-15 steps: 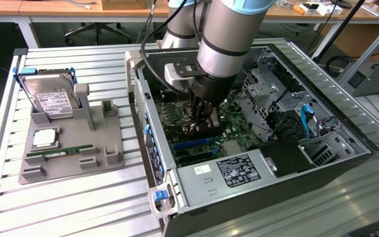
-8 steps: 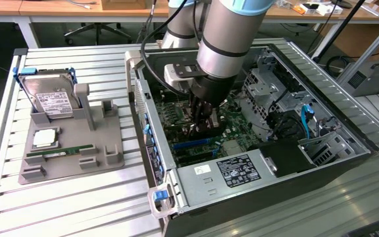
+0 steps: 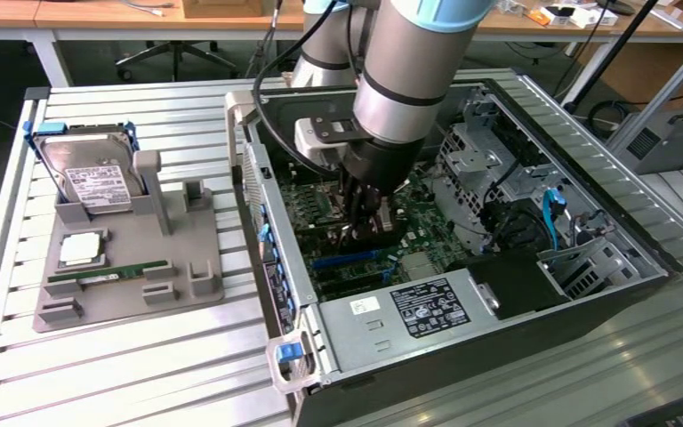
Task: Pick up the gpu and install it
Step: 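Insert the gpu into the slot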
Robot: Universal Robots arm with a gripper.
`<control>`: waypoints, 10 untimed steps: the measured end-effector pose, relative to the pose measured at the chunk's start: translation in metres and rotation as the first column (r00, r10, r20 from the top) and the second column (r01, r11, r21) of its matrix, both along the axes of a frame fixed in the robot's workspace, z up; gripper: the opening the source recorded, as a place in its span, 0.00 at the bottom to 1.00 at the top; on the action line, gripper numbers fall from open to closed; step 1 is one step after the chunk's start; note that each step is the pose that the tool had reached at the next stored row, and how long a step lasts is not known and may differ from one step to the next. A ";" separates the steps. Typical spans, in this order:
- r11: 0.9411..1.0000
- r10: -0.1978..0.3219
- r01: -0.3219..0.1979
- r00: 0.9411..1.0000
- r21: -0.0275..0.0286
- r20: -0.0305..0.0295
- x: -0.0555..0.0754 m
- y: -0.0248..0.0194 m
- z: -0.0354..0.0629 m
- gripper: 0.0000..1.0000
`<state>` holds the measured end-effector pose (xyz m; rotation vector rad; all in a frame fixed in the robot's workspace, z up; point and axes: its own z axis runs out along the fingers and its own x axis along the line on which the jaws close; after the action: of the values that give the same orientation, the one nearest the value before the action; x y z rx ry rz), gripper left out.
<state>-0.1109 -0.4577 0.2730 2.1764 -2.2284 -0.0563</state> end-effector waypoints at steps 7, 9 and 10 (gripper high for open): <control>1.000 0.000 0.000 1.000 0.000 0.000 0.000 0.0000 -0.0035 0.27; 1.000 0.000 0.000 1.000 0.000 0.000 -0.001 0.0000 -0.0046 0.27; 1.000 0.000 0.000 1.000 0.000 0.000 -0.001 0.0000 -0.0051 0.27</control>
<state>-0.1115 -0.4577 0.2679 2.1764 -2.2283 -0.0562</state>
